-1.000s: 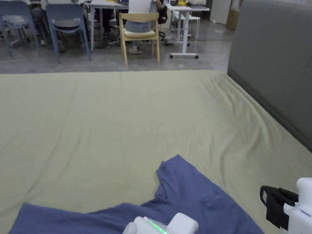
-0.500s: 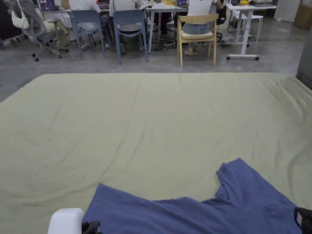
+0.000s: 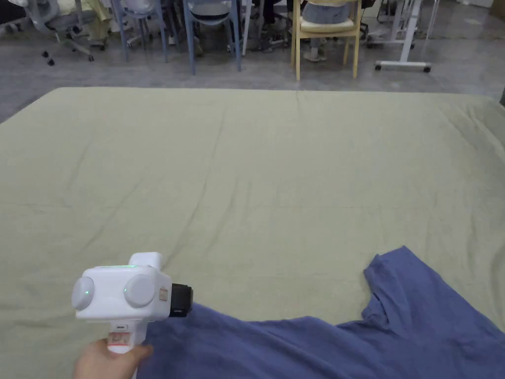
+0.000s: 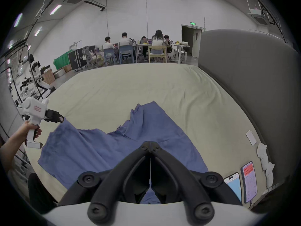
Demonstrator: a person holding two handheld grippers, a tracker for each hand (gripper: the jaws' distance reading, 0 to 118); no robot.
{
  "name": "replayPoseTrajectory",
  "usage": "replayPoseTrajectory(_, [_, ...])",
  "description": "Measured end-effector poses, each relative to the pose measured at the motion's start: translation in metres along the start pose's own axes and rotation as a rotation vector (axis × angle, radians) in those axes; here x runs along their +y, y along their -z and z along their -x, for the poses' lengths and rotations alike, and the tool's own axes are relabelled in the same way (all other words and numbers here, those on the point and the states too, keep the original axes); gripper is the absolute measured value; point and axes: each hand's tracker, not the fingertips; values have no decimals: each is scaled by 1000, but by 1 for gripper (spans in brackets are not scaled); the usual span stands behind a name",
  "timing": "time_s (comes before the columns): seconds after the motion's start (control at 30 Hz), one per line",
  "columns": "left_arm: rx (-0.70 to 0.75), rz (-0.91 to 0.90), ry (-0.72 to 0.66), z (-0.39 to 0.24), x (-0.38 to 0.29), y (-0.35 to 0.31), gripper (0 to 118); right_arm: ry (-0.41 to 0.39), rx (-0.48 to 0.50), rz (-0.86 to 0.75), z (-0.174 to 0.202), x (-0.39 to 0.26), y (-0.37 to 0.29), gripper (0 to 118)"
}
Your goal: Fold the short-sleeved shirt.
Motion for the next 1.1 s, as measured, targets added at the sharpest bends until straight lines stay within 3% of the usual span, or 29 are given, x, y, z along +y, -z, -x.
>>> replayPoseTrajectory(0.1, [-23, 55, 4, 2, -10, 25, 96, 0, -5, 38, -2, -3, 19, 3])
replayPoseTrajectory(0.13, [-26, -35, 3, 3, -16, 15, 85, -1, -2, 48, -1, -4, 25, 3])
replayPoseTrajectory(0.17, [-18, -46, 6, 3, -18, 9, 60, -3, 1, 54, 0, -5, 28, 3])
replayPoseTrajectory(0.2, [-47, -39, 24, 3, -20, 4, 20, -6, 4, 60, 2, -7, 33, 3])
replayPoseTrajectory(0.23, [-105, -47, 25, 0, -22, -1, 3, -10, 9, 67, 3, -11, 38, 3])
replayPoseTrajectory(0.3, [-91, -28, 15, -10, -23, -7, 3, -14, 19, 88, 7, -14, 45, 3])
replayPoseTrajectory(0.4, [-51, -64, 141, -27, -21, -29, 3, -10, 40, 91, 10, -17, 47, 3])
replayPoseTrajectory(0.57, [-183, -173, 55, -29, -20, -89, 3, -4, 37, 76, -1, 7, 52, 5])
replayPoseTrajectory(0.6, [-195, -187, 46, -30, -20, -100, 3, 13, 22, 99, -9, 20, 62, 33])
replayPoseTrajectory(0.63, [-195, -193, 44, -30, -21, -108, 3, 29, 13, 155, -15, 28, 74, 100])
replayPoseTrajectory(0.67, [-201, -202, 43, -30, -20, -114, 3, 44, 62, 241, -25, 36, 98, 118])
replayPoseTrajectory(0.7, [-204, -219, 42, -32, -21, -121, 3, 63, 52, 181, -39, 52, 105, 118])
replayPoseTrajectory(0.77, [-212, -233, 36, -34, -20, -126, 3, 144, 47, 278, -52, 61, 153, 118])
replayPoseTrajectory(0.87, [-238, -230, -4, -37, -18, -125, 3, 175, -8, 379, -70, 77, 221, 118])
replayPoseTrajectory(0.97, [-256, -223, -32, -40, -13, -118, 3, 151, -59, 491, -59, 73, 280, 118])
replayPoseTrajectory(1.07, [-249, -218, -35, -42, -8, -111, 3, 68, -79, 542, -42, 68, 292, 108])
replayPoseTrajectory(1.1, [-246, -216, -35, -42, -7, -110, 3, 46, -75, 483, -41, 73, 281, 101])
